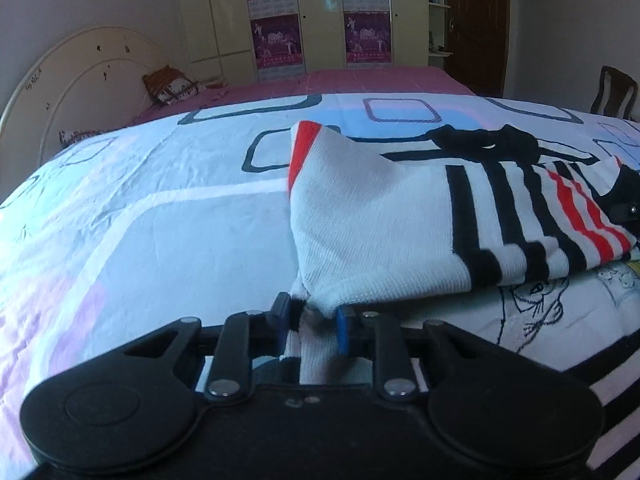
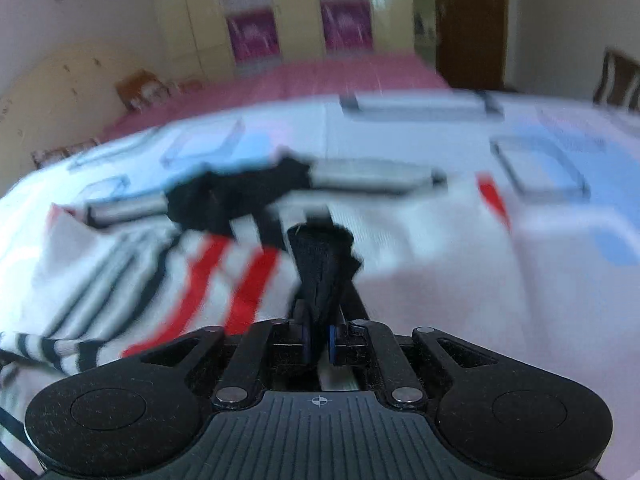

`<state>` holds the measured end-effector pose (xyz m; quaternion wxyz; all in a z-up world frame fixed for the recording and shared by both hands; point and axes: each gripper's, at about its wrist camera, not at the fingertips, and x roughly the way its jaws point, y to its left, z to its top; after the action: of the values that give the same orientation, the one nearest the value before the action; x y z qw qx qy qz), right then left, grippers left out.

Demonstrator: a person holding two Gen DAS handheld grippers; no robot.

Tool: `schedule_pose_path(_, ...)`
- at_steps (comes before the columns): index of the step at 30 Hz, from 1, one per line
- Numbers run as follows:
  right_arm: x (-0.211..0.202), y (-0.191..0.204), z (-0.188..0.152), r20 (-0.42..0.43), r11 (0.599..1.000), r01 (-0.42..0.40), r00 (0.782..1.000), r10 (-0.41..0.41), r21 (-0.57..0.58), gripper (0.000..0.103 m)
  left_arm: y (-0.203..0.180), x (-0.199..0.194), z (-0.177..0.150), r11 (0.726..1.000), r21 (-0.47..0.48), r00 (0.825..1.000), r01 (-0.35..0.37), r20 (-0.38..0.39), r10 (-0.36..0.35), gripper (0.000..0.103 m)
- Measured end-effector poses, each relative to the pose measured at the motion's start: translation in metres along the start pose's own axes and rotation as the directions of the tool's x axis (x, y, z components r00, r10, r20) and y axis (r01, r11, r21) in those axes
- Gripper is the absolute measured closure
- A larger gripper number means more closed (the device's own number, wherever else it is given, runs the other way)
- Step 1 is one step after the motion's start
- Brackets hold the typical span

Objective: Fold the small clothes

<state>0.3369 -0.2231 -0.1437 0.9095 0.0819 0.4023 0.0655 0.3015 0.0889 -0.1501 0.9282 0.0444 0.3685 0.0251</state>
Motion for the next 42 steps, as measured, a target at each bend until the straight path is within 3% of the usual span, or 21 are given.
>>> schedule_pose_path(4, -0.014, -0.008, 0.002, 0.033, 1.000, 0.030, 0.999, -0.030, 0.005, 0.081, 0.000, -0.001, 0.002, 1.000, 0.005, 1.000, 0.008, -0.011, -0.008, 0.080)
schedule_pose_path(7, -0.017, -0.022, -0.001, 0.009, 0.999, 0.032, 0.999, -0.032, 0.025, 0.081, 0.002, 0.003, 0.000, 1.000, 0.000, 1.000, 0.013, -0.021, -0.013, 0.080)
schedule_pose_path(9, -0.019, -0.027, -0.006, 0.004, 0.997, 0.070, 0.998, -0.070, 0.014, 0.082, 0.001, 0.003, 0.000, 1.000, 0.005, 1.000, 0.011, -0.021, -0.011, 0.080)
schedule_pose_path(11, -0.023, -0.034, -0.009, -0.003, 0.998, 0.054, 0.999, -0.054, 0.029, 0.101, 0.000, 0.002, 0.002, 1.000, 0.003, 1.000, 0.011, -0.027, -0.011, 0.080)
schedule_pose_path(16, -0.031, -0.037, -0.009, 0.002, 0.999, 0.050, 0.999, -0.050, -0.021, 0.100, 0.011, -0.003, 0.008, 0.997, -0.073, 0.997, 0.041, -0.066, -0.046, 0.072)
schedule_pose_path(18, -0.039, -0.043, -0.005, 0.044, 0.999, 0.048, 0.998, -0.049, 0.012, 0.091, 0.018, -0.011, 0.011, 0.992, -0.111, 0.995, 0.059, -0.073, -0.068, 0.067)
schedule_pose_path(19, -0.041, -0.046, -0.001, 0.052, 0.999, 0.028, 0.998, -0.030, 0.039, 0.064, 0.021, -0.015, 0.012, 0.989, -0.129, 0.994, 0.068, -0.076, -0.078, 0.063)
schedule_pose_path(20, -0.043, -0.048, 0.001, 0.063, 0.998, 0.006, 0.998, -0.010, 0.062, 0.045, 0.023, -0.018, 0.013, 0.988, -0.141, 0.994, 0.069, -0.076, -0.080, 0.048)
schedule_pose_path(21, -0.043, -0.047, 0.003, 0.076, 0.998, -0.002, 0.997, -0.003, 0.067, 0.035, 0.025, -0.021, 0.015, 0.986, -0.153, 0.995, 0.066, -0.067, -0.077, 0.034)
schedule_pose_path(26, -0.021, -0.037, 0.009, 0.032, 0.999, -0.013, 0.999, 0.012, 0.041, 0.036, 0.029, -0.021, 0.033, 0.975, -0.203, 0.995, 0.087, -0.028, -0.095, 0.035)
schedule_pose_path(27, -0.016, -0.036, 0.009, 0.018, 0.999, -0.011, 1.000, 0.010, 0.045, 0.039, 0.028, -0.017, 0.037, 0.974, -0.209, 0.995, 0.091, -0.026, -0.099, 0.035)
schedule_pose_path(28, -0.010, -0.035, 0.008, 0.002, 0.999, -0.014, 1.000, 0.013, 0.048, 0.053, 0.028, -0.010, 0.042, 0.973, -0.211, 0.994, 0.096, -0.027, -0.104, 0.036)
schedule_pose_path(29, -0.005, -0.035, 0.007, -0.012, 0.999, -0.015, 1.000, 0.015, 0.051, 0.058, 0.027, -0.003, 0.048, 0.972, -0.212, 0.994, 0.101, -0.029, -0.109, 0.037)
schedule_pose_path(33, 0.000, -0.030, 0.008, -0.015, 0.999, -0.010, 1.000, 0.010, 0.035, 0.061, 0.024, 0.029, 0.063, 0.967, -0.228, 0.991, 0.114, -0.044, -0.127, 0.041)
schedule_pose_path(34, 0.000, -0.029, 0.009, -0.016, 0.999, -0.014, 1.000, 0.014, 0.030, 0.076, 0.024, 0.038, 0.068, 0.965, -0.235, 0.990, 0.117, -0.048, -0.132, 0.042)
schedule_pose_path(35, 0.001, -0.028, 0.010, -0.019, 1.000, -0.017, 1.000, 0.018, 0.020, 0.084, 0.024, 0.044, 0.070, 0.964, -0.239, 0.990, 0.121, -0.048, -0.136, 0.044)
schedule_pose_path(39, 0.000, -0.023, 0.011, -0.013, 1.000, -0.026, 1.000, 0.026, -0.015, 0.091, 0.028, 0.069, 0.085, 0.958, -0.262, 0.990, 0.119, -0.044, -0.135, 0.049)
schedule_pose_path(42, -0.013, -0.019, 0.014, 0.054, 0.999, -0.030, 0.998, 0.033, -0.045, 0.092, 0.032, 0.083, 0.092, 0.956, -0.274, 0.992, 0.106, -0.040, -0.121, 0.052)
